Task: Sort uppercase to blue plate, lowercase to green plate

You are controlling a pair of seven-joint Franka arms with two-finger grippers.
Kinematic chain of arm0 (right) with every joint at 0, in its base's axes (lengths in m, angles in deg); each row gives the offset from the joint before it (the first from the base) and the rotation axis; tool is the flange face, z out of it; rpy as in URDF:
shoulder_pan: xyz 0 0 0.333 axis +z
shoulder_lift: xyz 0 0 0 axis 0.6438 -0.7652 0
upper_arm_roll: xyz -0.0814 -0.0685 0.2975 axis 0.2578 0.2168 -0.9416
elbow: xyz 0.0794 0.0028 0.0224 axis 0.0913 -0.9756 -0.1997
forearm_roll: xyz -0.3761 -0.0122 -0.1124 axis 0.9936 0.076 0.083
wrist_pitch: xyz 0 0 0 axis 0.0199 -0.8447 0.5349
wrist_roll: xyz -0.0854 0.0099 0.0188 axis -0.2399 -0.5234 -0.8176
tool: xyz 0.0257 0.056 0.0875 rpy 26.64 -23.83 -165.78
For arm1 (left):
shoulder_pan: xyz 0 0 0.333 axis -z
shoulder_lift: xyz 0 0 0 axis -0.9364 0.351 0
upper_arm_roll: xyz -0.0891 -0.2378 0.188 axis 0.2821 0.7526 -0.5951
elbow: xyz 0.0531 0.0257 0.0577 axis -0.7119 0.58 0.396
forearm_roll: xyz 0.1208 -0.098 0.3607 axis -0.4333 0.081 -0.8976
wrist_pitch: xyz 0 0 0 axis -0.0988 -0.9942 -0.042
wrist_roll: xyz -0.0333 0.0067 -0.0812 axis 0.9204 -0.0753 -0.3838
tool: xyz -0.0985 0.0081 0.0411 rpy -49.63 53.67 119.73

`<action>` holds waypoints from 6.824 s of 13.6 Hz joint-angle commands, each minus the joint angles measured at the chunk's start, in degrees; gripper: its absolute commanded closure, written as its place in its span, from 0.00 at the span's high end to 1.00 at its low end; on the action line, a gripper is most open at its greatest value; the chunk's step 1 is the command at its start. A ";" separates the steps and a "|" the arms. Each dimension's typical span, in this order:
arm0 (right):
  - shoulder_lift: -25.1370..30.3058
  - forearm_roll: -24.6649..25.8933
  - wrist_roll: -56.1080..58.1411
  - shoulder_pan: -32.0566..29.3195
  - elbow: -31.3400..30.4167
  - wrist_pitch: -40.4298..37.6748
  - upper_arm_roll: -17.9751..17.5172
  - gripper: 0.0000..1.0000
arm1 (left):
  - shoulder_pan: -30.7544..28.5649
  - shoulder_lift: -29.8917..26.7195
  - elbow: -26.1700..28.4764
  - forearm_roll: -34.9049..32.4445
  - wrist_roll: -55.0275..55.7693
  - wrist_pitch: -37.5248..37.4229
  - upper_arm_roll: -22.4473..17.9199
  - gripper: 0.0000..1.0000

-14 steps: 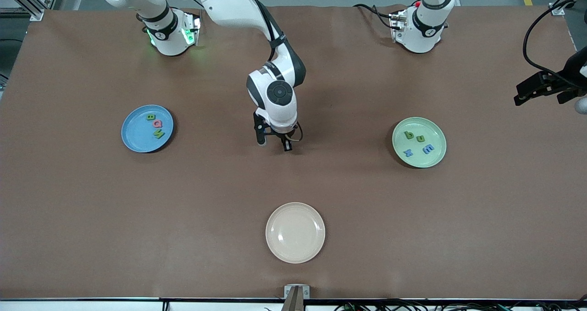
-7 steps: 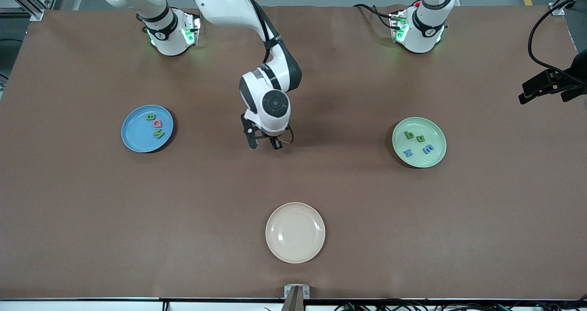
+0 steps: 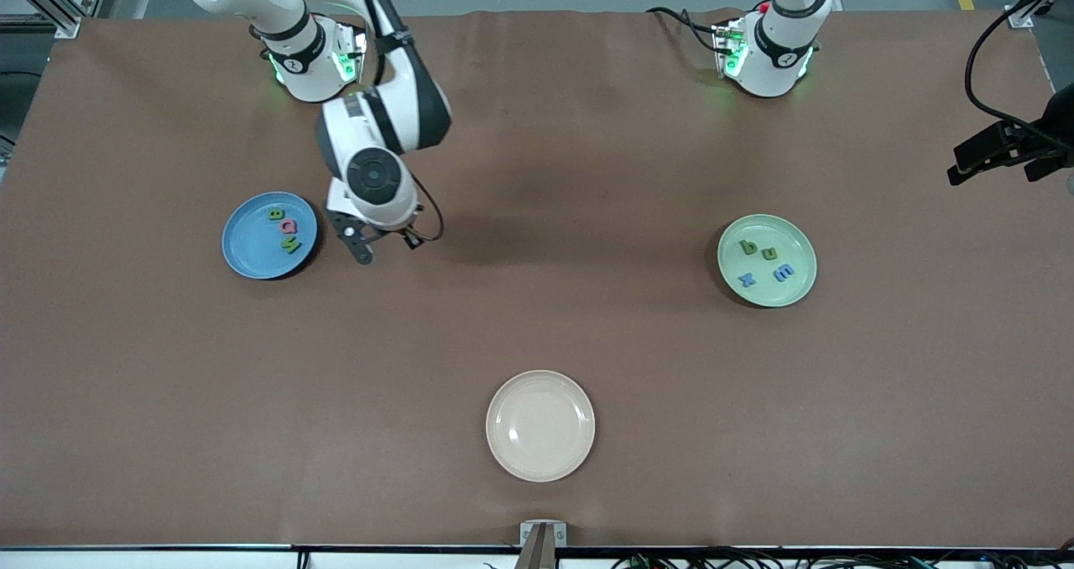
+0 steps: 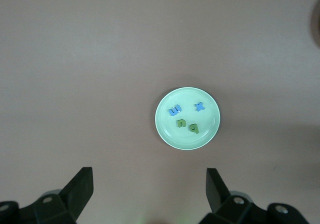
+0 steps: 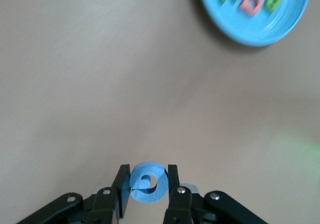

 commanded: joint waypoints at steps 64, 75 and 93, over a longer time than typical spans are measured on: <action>8.98 12.16 69.27 -68.85 37.08 -37.53 -43.10 1.00 | -0.33 -2.85 1.77 0.34 0.11 4.65 3.08 1.00; 11.43 12.07 69.36 -65.59 36.03 -37.44 -39.05 1.00 | -0.50 -2.85 1.86 0.34 0.11 4.65 3.08 1.00; 23.58 12.16 70.41 -66.29 31.87 -32.96 -38.53 1.00 | -0.68 -2.68 1.95 0.35 0.20 4.65 3.08 1.00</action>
